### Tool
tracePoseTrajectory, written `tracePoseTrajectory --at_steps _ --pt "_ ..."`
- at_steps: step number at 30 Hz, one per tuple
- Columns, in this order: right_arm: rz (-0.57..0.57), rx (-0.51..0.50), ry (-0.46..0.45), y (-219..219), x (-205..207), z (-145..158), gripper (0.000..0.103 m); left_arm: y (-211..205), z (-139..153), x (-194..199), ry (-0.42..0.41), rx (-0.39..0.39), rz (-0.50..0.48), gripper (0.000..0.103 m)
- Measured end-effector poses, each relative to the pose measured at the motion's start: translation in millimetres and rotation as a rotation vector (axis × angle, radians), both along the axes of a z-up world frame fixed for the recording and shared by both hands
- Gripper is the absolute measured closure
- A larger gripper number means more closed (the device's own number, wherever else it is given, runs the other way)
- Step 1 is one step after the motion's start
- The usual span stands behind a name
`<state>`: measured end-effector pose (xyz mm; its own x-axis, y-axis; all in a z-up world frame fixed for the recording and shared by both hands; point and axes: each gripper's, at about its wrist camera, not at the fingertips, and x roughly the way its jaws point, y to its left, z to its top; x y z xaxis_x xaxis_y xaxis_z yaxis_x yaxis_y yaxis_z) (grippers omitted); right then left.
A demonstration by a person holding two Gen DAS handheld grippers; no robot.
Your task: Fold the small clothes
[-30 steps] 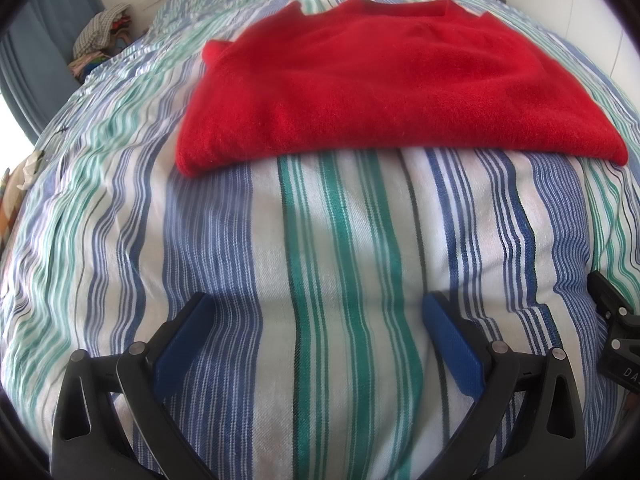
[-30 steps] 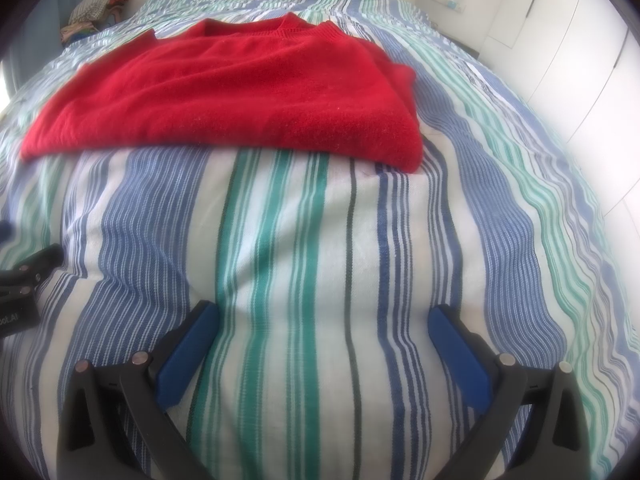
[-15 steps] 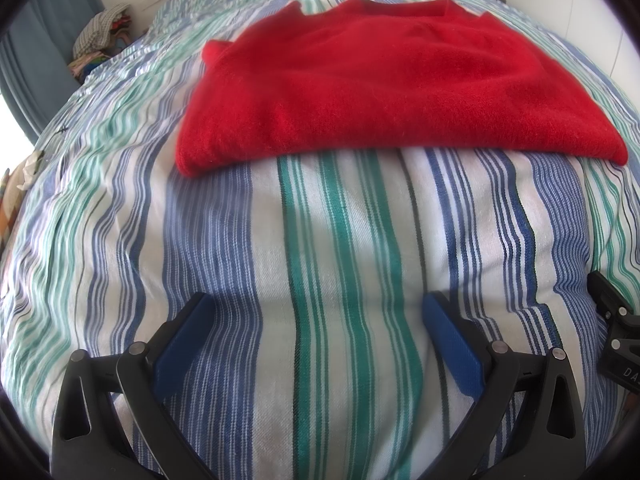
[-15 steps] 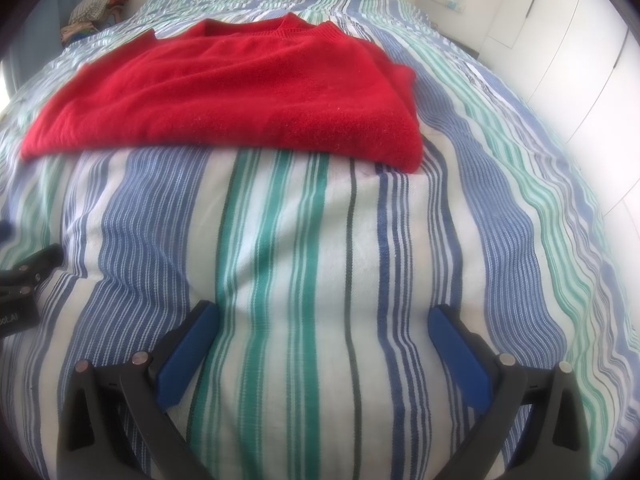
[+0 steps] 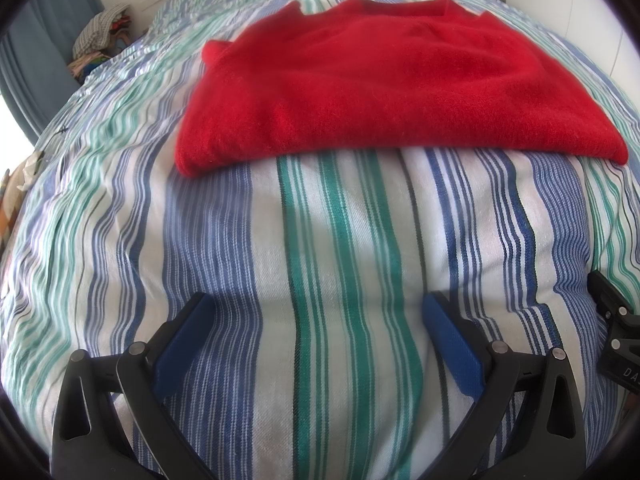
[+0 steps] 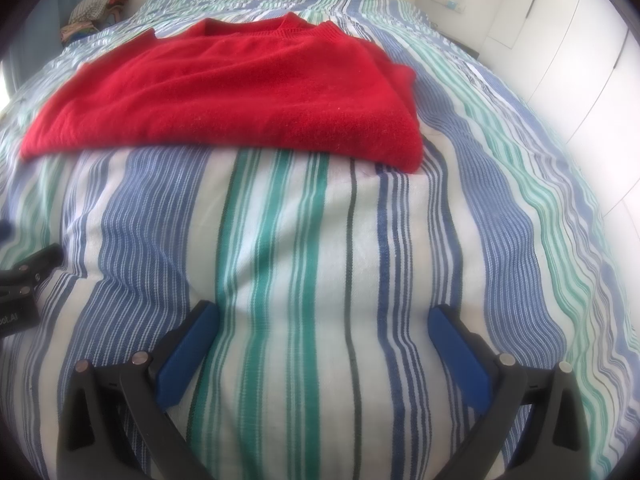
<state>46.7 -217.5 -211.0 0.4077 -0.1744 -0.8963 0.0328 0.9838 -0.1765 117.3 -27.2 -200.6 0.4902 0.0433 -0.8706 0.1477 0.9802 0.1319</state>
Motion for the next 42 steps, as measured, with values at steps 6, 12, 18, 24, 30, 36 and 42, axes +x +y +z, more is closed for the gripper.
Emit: tracePoseTrajectory --at_steps 6,12,18,24,30,36,42 --pt "-0.003 0.011 0.005 -1 1 1 0.0 1 1 0 0.0 -0.005 -0.004 0.001" --pt "-0.038 0.293 -0.002 -59 18 39 0.001 2 32 -6 0.015 -0.048 -0.113 0.001" --pt "-0.052 0.508 -0.061 -153 108 63 0.001 -88 76 0 -0.046 -0.158 -0.469 0.001" --pt "0.011 0.735 0.183 -182 222 8 0.028 -181 53 44 0.011 -0.157 -0.671 0.029" --pt "0.047 0.836 0.216 -163 263 -17 0.081 -194 38 64 -0.044 -0.107 -0.692 0.096" --pt "0.165 0.783 0.143 -123 264 39 0.087 -113 94 75 -0.12 -0.364 -0.486 0.096" --pt "0.347 0.82 0.089 -18 282 101 0.087 22 117 79 -0.151 -0.498 -0.185 0.096"
